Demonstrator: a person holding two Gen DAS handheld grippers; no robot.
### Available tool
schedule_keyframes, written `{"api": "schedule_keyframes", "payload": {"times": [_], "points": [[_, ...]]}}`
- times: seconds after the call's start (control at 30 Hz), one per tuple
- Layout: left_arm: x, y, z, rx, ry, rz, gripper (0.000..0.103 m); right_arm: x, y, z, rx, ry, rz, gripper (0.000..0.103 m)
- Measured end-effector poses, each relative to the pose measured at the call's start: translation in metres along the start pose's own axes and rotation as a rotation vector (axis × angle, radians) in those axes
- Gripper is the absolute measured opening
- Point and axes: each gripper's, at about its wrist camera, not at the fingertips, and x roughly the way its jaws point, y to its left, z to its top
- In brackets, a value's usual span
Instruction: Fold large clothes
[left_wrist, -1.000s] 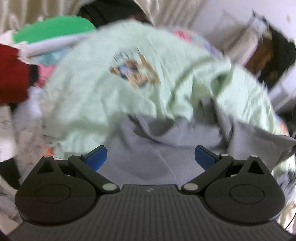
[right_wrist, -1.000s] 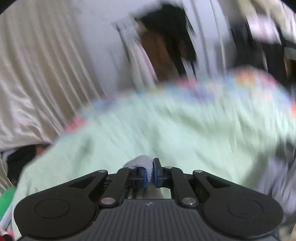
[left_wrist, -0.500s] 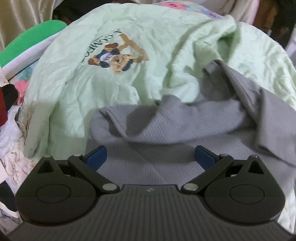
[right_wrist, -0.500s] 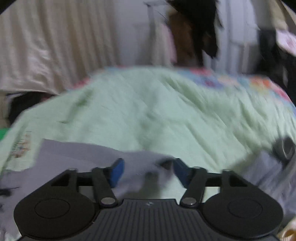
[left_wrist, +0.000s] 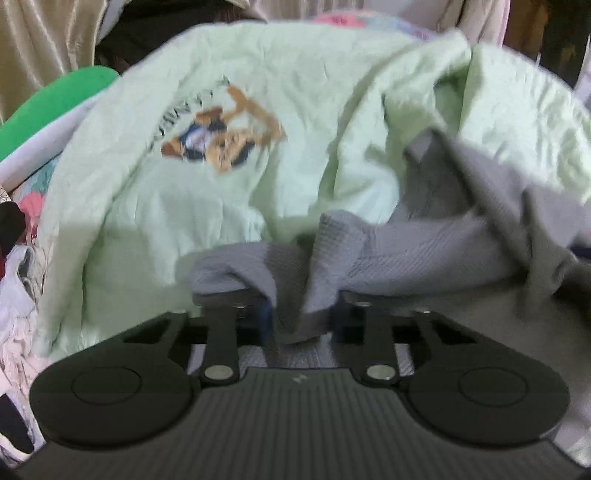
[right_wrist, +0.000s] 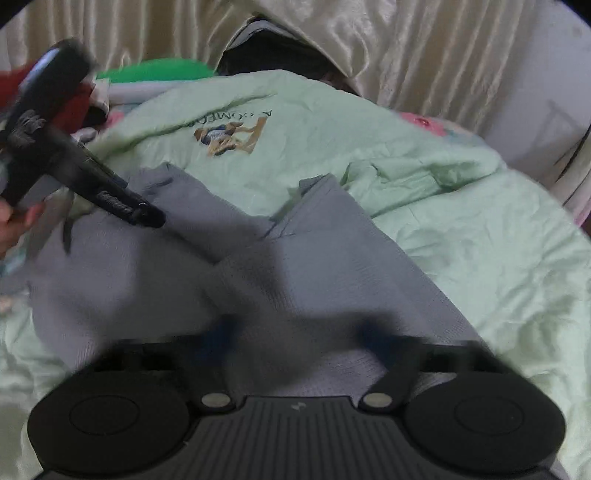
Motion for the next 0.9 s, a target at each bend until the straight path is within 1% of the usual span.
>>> {"api": "schedule_keyframes", "payload": {"times": [0.03,0.1,0.13,0.17,0.2,0.23,0.3,0.4,0.5,0.53,0.6,0.63,0.67,0.7,0.73,0.8,0.83,0.87,0.9], "points": [[-0.004,0.001,0.004,-0.004,-0.017,-0.010,0.023,-0.009,-0.026,0.007,0.154,-0.019,0.033,0.010],[-0.010,0.001,0.009,-0.010,-0.046,-0.026,0.021,-0.029,-0.061,0.009,0.309,-0.096,0.026,0.010],[-0.013,0.000,0.011,-0.011,-0.058,-0.034,0.021,-0.049,-0.082,0.007,0.359,-0.156,-0.041,0.010],[-0.017,-0.001,0.013,-0.013,-0.073,-0.045,0.021,-0.060,-0.092,0.005,0.375,-0.183,-0.098,0.010],[-0.020,-0.003,0.014,-0.012,-0.085,-0.051,0.021,-0.069,-0.101,0.003,0.386,-0.204,-0.152,0.010],[-0.020,-0.005,0.014,-0.009,-0.095,-0.052,0.021,-0.084,-0.116,-0.002,0.401,-0.227,-0.228,0.010],[-0.022,-0.008,0.015,-0.004,-0.108,-0.054,0.021,-0.101,-0.141,-0.012,0.471,-0.257,-0.311,0.010],[-0.021,-0.010,0.008,-0.009,-0.106,-0.067,0.021,-0.111,-0.171,-0.025,0.583,-0.255,-0.447,0.010],[-0.016,-0.013,0.002,-0.013,-0.095,-0.091,0.021,-0.099,-0.195,-0.047,0.660,-0.177,-0.567,0.011],[-0.014,-0.014,0.000,-0.006,-0.094,-0.086,0.021,-0.091,-0.201,-0.056,0.686,-0.146,-0.561,0.011],[-0.011,-0.016,-0.002,0.003,-0.098,-0.076,0.021,-0.076,-0.202,-0.065,0.704,-0.096,-0.532,0.019],[-0.010,-0.018,-0.002,0.006,-0.101,-0.073,0.021,-0.069,-0.198,-0.069,0.710,-0.093,-0.517,0.021],[-0.010,-0.019,-0.003,0.009,-0.107,-0.071,0.021,-0.067,-0.196,-0.069,0.707,-0.094,-0.507,0.035],[-0.009,-0.020,-0.003,0.012,-0.110,-0.069,0.021,-0.063,-0.189,-0.067,0.691,-0.106,-0.473,0.045],[-0.009,-0.020,-0.003,0.017,-0.112,-0.066,0.021,-0.060,-0.182,-0.063,0.667,-0.128,-0.447,0.048],[-0.008,-0.021,-0.003,0.025,-0.116,-0.060,0.021,-0.056,-0.168,-0.054,0.617,-0.174,-0.399,0.058],[-0.007,-0.022,-0.003,0.029,-0.118,-0.057,0.021,-0.053,-0.159,-0.048,0.561,-0.198,-0.352,0.060],[-0.006,-0.023,-0.004,0.036,-0.121,-0.055,0.021,-0.047,-0.151,-0.040,0.481,-0.182,-0.284,0.070],[-0.006,-0.024,-0.004,0.043,-0.124,-0.053,0.021,-0.040,-0.143,-0.033,0.397,-0.159,-0.213,0.086]]}}
